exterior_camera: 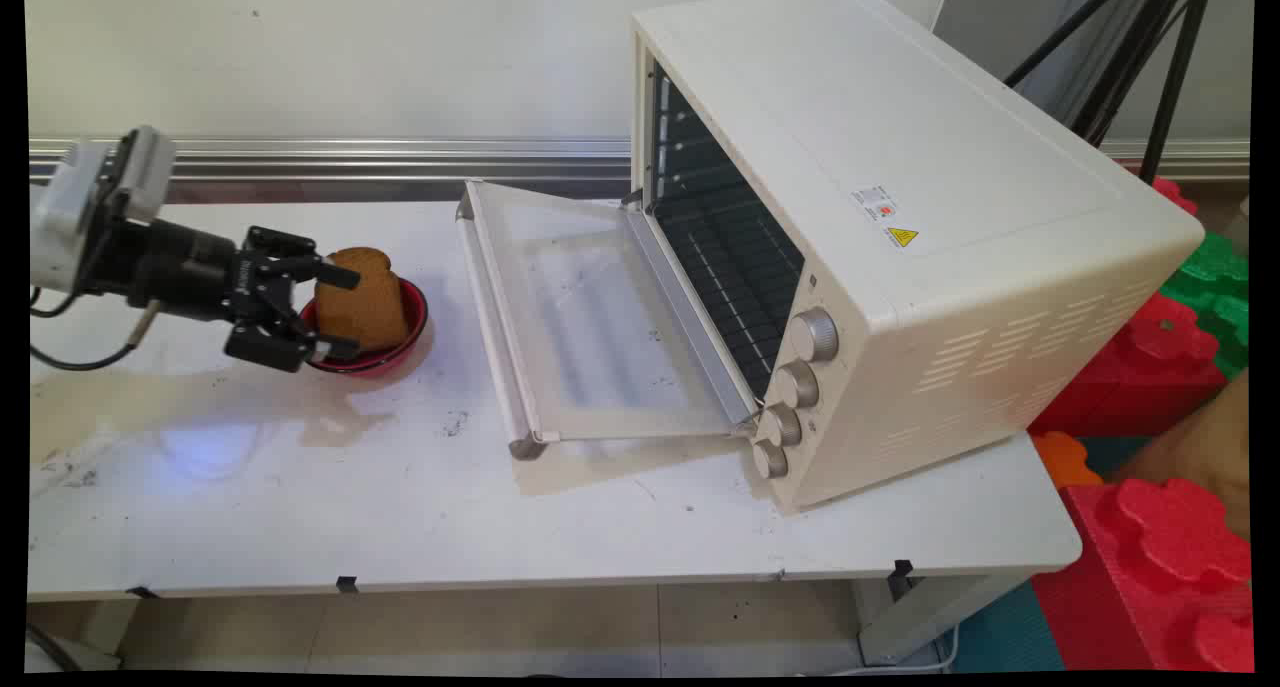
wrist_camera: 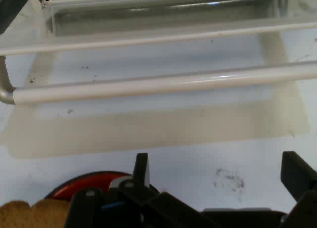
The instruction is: Close the oven
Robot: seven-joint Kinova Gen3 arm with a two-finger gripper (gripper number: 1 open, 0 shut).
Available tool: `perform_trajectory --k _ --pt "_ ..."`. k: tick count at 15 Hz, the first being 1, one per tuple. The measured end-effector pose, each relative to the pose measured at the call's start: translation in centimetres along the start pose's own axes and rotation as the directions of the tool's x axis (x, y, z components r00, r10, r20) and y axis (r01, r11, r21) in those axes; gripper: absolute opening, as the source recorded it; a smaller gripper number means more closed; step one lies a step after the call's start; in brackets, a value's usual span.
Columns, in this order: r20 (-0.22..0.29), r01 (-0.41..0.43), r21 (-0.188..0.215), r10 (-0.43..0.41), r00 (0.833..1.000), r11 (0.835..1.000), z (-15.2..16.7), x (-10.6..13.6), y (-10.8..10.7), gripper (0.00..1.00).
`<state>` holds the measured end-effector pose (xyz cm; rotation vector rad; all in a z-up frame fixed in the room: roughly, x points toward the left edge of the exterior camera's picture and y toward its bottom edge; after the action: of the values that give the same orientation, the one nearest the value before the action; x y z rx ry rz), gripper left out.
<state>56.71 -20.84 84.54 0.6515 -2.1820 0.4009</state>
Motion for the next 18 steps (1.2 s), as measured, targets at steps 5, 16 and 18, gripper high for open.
perform_trajectory --k 5,16,18 --pt "0.012 0.007 0.011 -0.007 1.000 1.000 3.6 0.1 -1.2 1.00" --pt "0.043 0.010 0.018 -0.011 0.999 1.000 10.5 -0.1 -2.0 1.00" --pt "0.045 0.016 0.017 -0.017 0.999 1.000 11.3 -0.1 -1.8 1.00"
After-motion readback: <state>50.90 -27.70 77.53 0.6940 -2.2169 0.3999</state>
